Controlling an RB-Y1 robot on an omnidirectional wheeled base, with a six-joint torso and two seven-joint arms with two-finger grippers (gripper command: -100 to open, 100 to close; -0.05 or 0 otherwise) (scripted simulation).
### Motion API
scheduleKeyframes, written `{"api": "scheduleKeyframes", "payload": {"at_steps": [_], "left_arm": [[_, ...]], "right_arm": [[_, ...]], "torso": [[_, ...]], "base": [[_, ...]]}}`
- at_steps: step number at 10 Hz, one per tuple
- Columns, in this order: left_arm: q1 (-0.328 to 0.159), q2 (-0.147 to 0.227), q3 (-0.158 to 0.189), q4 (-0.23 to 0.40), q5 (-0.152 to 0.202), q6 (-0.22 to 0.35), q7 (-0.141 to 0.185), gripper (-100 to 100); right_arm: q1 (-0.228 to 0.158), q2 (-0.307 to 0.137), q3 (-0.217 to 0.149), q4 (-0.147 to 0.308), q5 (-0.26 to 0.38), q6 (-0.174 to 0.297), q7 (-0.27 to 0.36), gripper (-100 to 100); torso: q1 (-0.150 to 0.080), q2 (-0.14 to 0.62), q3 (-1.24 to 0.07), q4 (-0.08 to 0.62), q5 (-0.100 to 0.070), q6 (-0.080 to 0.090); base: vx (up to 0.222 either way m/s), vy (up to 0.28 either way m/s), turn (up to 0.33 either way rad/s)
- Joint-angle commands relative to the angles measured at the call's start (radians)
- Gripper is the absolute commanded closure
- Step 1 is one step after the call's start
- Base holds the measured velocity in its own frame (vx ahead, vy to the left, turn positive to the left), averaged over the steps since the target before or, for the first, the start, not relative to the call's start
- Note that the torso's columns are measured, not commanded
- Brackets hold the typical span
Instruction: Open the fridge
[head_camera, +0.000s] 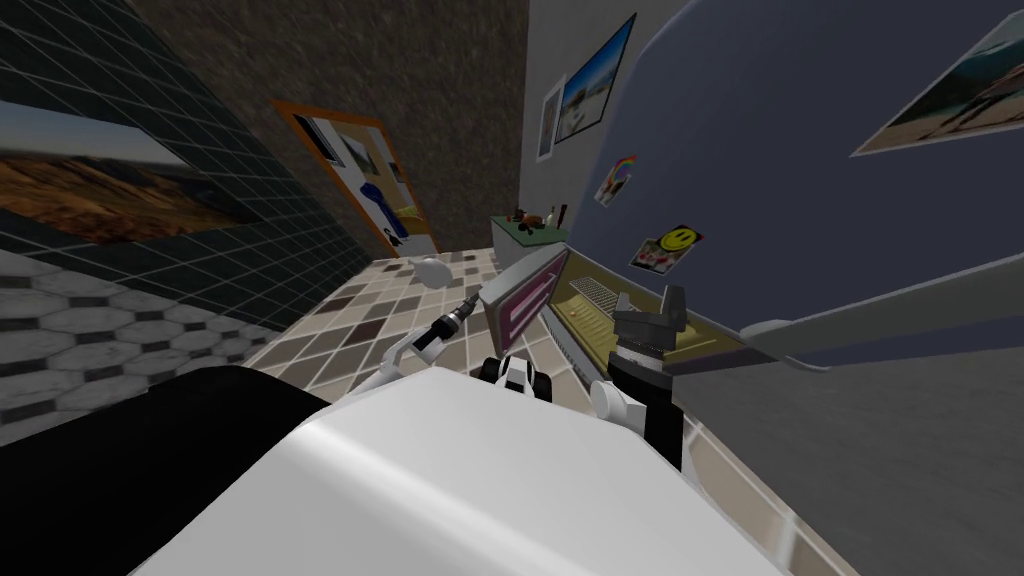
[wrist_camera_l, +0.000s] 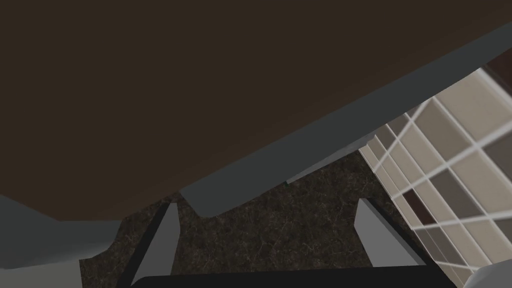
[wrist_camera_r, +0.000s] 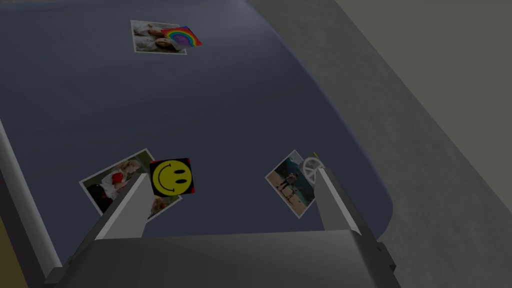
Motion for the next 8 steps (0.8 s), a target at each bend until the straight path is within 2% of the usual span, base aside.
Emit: {"api": "scheduleKeyframes", "payload": {"at_steps": [1, 6, 7, 8], "left_arm": [[0.009, 0.029, 0.006, -0.062, 0.015, 0.010, 0.013, -100], [0.042, 0.071, 0.019, -0.159, 0.035, 0.058, 0.031, -100], [0.050, 0.067, 0.026, -0.141, 0.032, 0.071, 0.028, -100], [0.054, 0.069, 0.028, -0.137, 0.033, 0.076, 0.030, 0]], "right_arm": [[0.000, 0.000, 0.000, 0.000, 0.000, 0.000, 0.000, 0], [0.000, 0.000, 0.000, 0.000, 0.000, 0.000, 0.000, 0], [0.000, 0.000, 0.000, 0.000, 0.000, 0.000, 0.000, 0], [0.000, 0.000, 0.000, 0.000, 0.000, 0.000, 0.000, 0]], "torso": [[0.000, 0.001, 0.001, 0.000, 0.000, 0.000], [-0.002, 0.007, 0.004, 0.002, -0.001, -0.003], [0.000, 0.011, 0.006, 0.003, -0.001, -0.005], [0.002, 0.011, 0.007, 0.002, 0.001, -0.005]], "base": [[0.018, 0.006, 0.042], [0.020, 0.004, 0.048], [0.013, 0.009, 0.023], [0.006, 0.007, 0.005]]}}
